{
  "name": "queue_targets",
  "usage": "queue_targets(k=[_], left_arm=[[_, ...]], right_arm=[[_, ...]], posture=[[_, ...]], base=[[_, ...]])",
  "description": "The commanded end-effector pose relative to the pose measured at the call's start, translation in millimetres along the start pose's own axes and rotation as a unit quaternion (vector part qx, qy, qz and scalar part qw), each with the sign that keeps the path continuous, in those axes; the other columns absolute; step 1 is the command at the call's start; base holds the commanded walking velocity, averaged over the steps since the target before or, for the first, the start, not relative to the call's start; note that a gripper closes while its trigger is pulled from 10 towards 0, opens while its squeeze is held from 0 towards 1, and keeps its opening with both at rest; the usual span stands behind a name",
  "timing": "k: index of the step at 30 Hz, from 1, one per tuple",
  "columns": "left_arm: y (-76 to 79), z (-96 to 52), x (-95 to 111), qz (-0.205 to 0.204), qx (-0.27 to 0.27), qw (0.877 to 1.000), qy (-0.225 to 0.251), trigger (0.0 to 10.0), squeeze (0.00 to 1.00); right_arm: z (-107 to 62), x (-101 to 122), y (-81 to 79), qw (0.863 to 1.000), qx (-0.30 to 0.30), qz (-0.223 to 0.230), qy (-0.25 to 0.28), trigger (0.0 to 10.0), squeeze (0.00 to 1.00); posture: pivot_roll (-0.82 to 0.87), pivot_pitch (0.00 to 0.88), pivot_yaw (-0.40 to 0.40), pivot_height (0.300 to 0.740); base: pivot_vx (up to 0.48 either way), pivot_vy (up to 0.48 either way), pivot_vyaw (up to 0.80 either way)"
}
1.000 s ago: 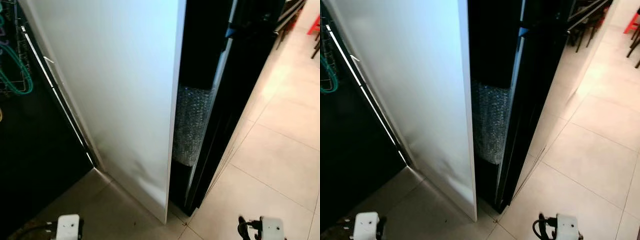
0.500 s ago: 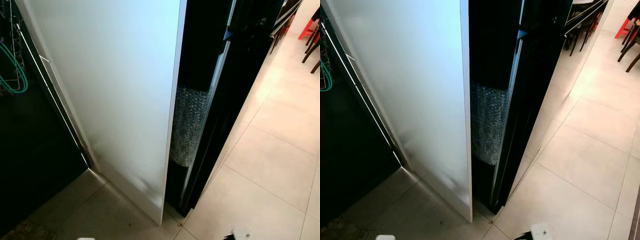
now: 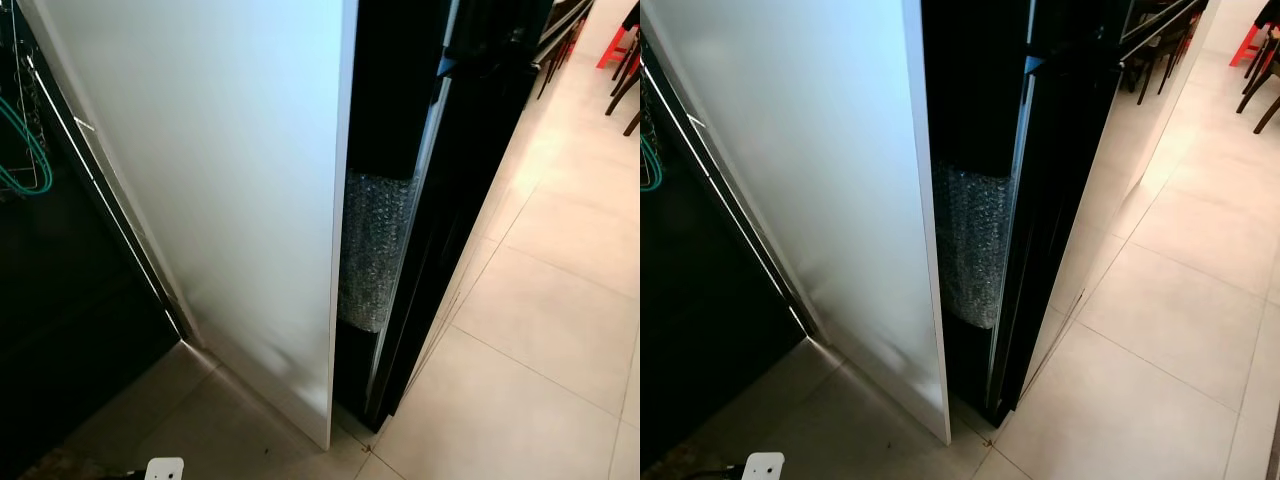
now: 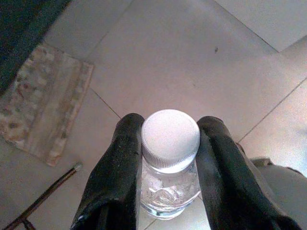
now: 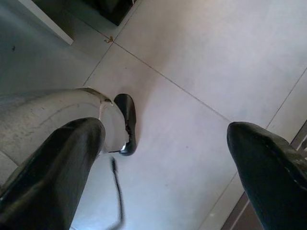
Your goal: Restocking fridge
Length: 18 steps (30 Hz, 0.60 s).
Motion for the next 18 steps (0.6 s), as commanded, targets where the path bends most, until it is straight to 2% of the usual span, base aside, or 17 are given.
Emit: queue_targets(k=[1, 5, 8, 18], left_arm=[[-6.1, -1.1, -10.0, -0.008, 0.008, 1.0, -0.019, 10.0, 0.0], [-5.3, -1.4, -14.0, -0.006, 0.003, 1.0, -0.03, 10.0, 0.0], [-8.9, -4.1, -25.8, -0.01, 0.007, 0.999, -0.046, 10.0, 0.0], [-14.1, -10.1, -48.8, -0.024, 0.017, 0.996, -0.08, 10.0, 0.0]], right_arm=[[-1.1, -3.5, 3.4, 1.0, -0.007, 0.011, -0.004, 10.0, 0.0], [-0.3, -2.4, 0.8, 1.0, -0.005, 0.013, -0.002, 10.0, 0.0], [0.8, 1.7, -2.2, 1.0, 0.002, 0.003, 0.002, 10.0, 0.0], [1.1, 11.8, 5.3, 0.999, 0.005, -0.036, 0.006, 10.0, 0.0]], posture=[[-0.11, 0.0, 0.073, 0.74], [-0.13, 0.0, 0.073, 0.74], [-0.13, 0.0, 0.066, 0.74], [-0.11, 0.0, 0.05, 0.74]], base=[[0.0, 0.0, 0.0], [0.0, 0.0, 0.0], [0.0, 0.0, 0.0], [0.0, 0.0, 0.0]])
Point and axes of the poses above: a point about 5 cm out from each wrist's last joint towards the gripper, its own z axis pointing out of the wrist towards the gripper, its own x axis along the axis of the wrist's last joint, y = z × x, the point moved 6 cm from there along z, pointing out of the wrist towards the gripper, and after that the axes turned 5 degrees about z, right-handed, at the moved point
